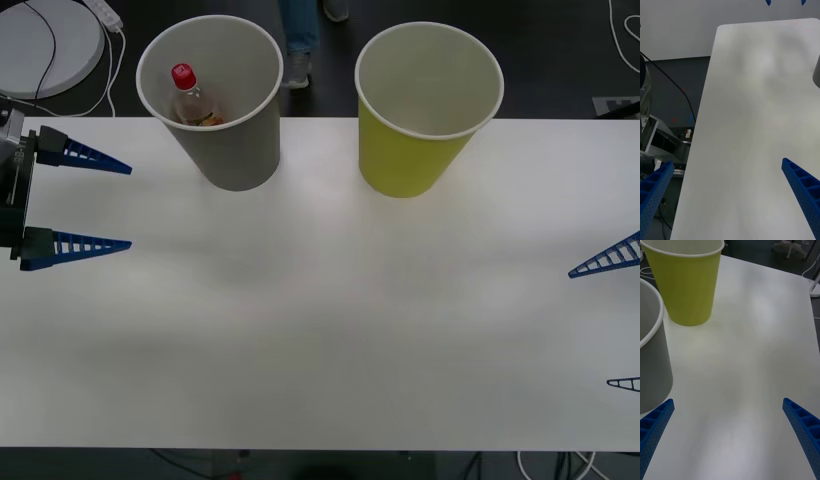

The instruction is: Put the can into the green bin and the plastic bottle into the gray bin

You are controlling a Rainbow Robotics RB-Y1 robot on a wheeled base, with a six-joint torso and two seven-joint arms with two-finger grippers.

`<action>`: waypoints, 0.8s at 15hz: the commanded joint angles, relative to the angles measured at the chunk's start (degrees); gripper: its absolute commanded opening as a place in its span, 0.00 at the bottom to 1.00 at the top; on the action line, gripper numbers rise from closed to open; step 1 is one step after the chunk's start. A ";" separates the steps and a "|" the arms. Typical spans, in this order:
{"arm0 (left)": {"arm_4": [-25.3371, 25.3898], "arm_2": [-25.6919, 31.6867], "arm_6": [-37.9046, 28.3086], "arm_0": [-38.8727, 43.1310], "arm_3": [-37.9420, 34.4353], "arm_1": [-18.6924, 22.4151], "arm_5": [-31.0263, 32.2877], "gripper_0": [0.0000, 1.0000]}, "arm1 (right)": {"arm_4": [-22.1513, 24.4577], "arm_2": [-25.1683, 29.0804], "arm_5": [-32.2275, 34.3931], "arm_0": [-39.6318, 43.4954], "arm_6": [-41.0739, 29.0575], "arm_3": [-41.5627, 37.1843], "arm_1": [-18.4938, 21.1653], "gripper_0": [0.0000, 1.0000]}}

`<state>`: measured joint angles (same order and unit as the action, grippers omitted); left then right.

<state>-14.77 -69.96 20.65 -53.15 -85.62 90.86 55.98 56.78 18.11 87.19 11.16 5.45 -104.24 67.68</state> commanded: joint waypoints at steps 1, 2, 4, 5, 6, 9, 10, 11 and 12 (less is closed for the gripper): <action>1.76 0.00 5.46 2.70 2.56 -0.77 2.91 1.00 | 0.00 0.00 0.00 0.00 0.00 0.00 0.00 1.00; 2.46 0.00 6.42 3.32 3.97 -1.30 5.02 1.00 | 0.00 0.00 0.00 0.00 0.00 0.00 0.00 1.00; 2.55 -0.09 9.41 4.29 7.93 -2.71 8.53 1.00 | 0.00 0.00 0.00 0.00 0.00 0.00 0.00 1.00; 3.08 0.00 11.52 5.08 8.80 -3.24 8.79 1.00 | 0.00 0.00 0.00 0.00 0.00 0.00 0.00 1.00; 3.96 0.00 12.84 5.96 9.16 -3.67 9.15 1.00 | 0.00 0.00 0.00 0.00 0.00 0.00 0.00 1.00; 5.45 0.00 14.07 7.45 9.33 -4.91 9.59 1.00 | 0.00 0.00 0.00 0.00 0.00 0.00 0.00 1.00; 5.45 0.00 13.98 7.54 9.07 -4.99 9.50 1.00 | 0.00 0.00 0.00 0.00 0.00 0.00 0.00 1.00; 5.54 0.00 13.89 7.63 8.72 -4.99 9.41 1.00 | 0.00 0.00 0.00 0.00 0.00 0.00 0.00 1.00; 5.54 0.00 13.81 7.71 8.10 -4.99 8.88 1.00 | 0.00 0.00 0.00 0.00 0.00 0.00 0.00 1.00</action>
<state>-9.23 -69.96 34.54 -45.50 -77.07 85.88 65.24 56.78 18.11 87.19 11.16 5.45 -104.24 67.68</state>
